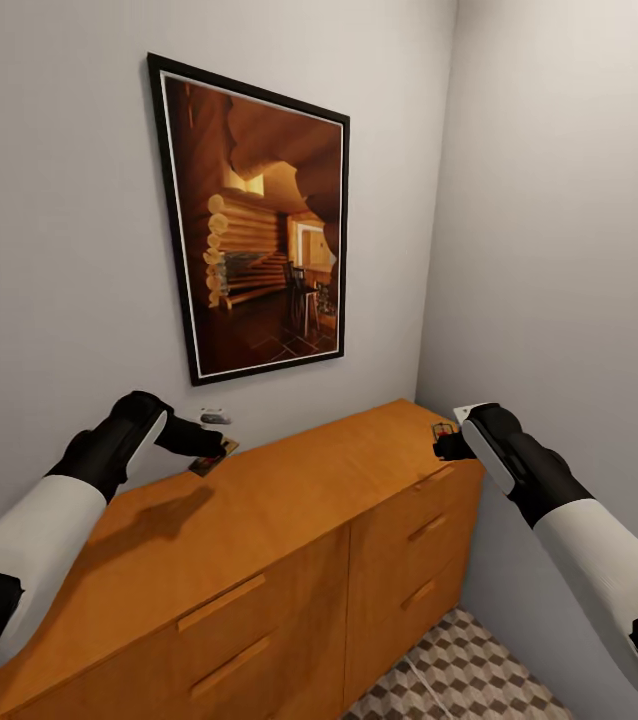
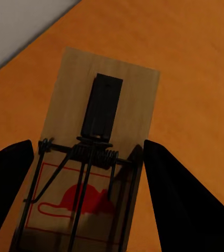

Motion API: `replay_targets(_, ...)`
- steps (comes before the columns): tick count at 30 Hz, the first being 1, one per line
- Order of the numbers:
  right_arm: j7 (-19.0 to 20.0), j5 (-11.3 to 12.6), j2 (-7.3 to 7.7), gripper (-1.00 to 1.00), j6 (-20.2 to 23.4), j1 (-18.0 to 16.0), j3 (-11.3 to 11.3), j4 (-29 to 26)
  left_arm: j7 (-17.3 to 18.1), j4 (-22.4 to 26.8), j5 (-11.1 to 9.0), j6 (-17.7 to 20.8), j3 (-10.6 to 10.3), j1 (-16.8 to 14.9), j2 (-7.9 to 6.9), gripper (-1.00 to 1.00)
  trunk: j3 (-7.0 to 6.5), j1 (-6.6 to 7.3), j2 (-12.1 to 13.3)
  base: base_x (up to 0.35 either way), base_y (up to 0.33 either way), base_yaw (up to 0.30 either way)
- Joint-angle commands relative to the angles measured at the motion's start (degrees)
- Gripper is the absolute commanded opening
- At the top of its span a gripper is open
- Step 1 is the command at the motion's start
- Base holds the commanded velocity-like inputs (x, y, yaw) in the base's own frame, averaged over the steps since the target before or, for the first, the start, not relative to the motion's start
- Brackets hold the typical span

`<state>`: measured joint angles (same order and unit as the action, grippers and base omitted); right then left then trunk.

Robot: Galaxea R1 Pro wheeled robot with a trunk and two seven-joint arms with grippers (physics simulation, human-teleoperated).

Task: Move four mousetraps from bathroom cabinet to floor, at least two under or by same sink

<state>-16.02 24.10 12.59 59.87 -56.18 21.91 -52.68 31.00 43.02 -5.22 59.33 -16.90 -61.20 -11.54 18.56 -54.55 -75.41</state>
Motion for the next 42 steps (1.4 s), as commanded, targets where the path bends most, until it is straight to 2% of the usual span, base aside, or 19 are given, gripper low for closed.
replay_targets(1, -0.59, 0.77, 0.07, -1.0, 0.13, -0.07, 0.23, -0.05, -0.24, 0.05, -0.5, 0.28, -0.24, -0.06, -0.07, -1.0, 0.08, 0.0, -0.05, -0.002, 0.0, 0.0)
replay_targets(22, -0.05, 0.81, 0.07, -1.0, 0.13, -0.07, 0.18, -0.05, -0.24, 0.09, -0.5, 0.26, -0.24, -0.06, -0.04, -1.0, 0.08, 0.0, -0.05, 0.0, 0.0, 0.0)
replay_targets(29, 0.2, 3.13, 0.08, -1.0, 0.13, -0.07, 0.21, -0.05, -0.27, 0.05, -0.5, 0.14, -0.24, -0.06, 0.03, -1.0, 0.08, 0.0, -0.05, 0.0, 0.0, 0.0)
replay_targets(42, 0.2, 3.23, 0.07, -1.0, 0.13, -0.07, 0.21, 0.03, -0.28, 0.04, -0.75, 0.09, -0.26, -0.06, 0.27, -1.0, 0.08, 0.0, -0.05, 0.0, -0.002, 0.128)
